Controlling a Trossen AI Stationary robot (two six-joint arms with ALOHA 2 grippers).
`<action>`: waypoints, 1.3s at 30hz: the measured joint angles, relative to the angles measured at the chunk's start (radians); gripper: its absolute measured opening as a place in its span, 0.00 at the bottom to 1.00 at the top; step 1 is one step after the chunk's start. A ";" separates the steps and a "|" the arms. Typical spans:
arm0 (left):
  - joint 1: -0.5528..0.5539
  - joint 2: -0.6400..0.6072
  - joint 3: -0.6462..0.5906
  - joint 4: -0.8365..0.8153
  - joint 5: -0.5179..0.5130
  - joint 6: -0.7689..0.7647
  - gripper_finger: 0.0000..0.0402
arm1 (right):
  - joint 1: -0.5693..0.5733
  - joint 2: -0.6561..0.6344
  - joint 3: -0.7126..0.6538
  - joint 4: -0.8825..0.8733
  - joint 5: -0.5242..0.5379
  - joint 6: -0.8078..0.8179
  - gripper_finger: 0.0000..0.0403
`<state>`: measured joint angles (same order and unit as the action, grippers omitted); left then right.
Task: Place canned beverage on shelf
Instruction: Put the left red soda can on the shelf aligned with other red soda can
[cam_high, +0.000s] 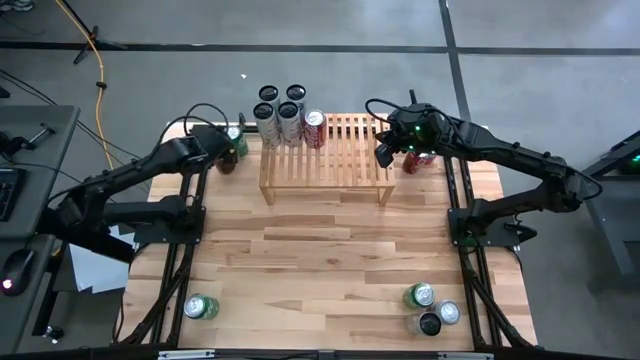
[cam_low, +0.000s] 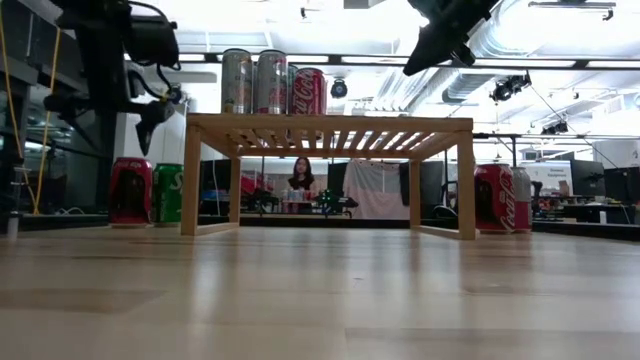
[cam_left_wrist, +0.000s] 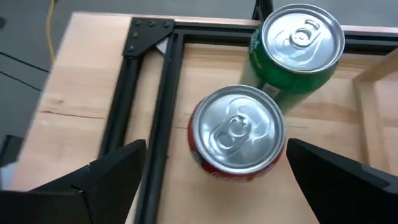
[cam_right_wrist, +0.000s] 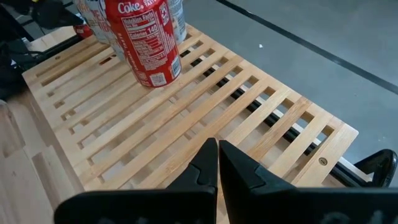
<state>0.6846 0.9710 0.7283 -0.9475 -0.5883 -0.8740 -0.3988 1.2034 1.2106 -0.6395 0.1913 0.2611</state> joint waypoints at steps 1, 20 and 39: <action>0.012 0.000 -0.009 0.022 0.011 0.012 0.94 | 0.000 0.000 0.000 0.000 0.000 0.000 0.00; 0.095 0.098 -0.109 0.216 0.119 0.022 0.94 | 0.000 0.000 0.000 0.000 0.000 0.000 0.00; 0.093 -0.088 -0.101 0.112 0.216 0.111 0.67 | 0.000 0.000 0.000 0.000 -0.008 0.000 0.00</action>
<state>0.7780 0.8831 0.6278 -0.8357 -0.3727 -0.7634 -0.3988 1.2034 1.2102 -0.6395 0.1837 0.2611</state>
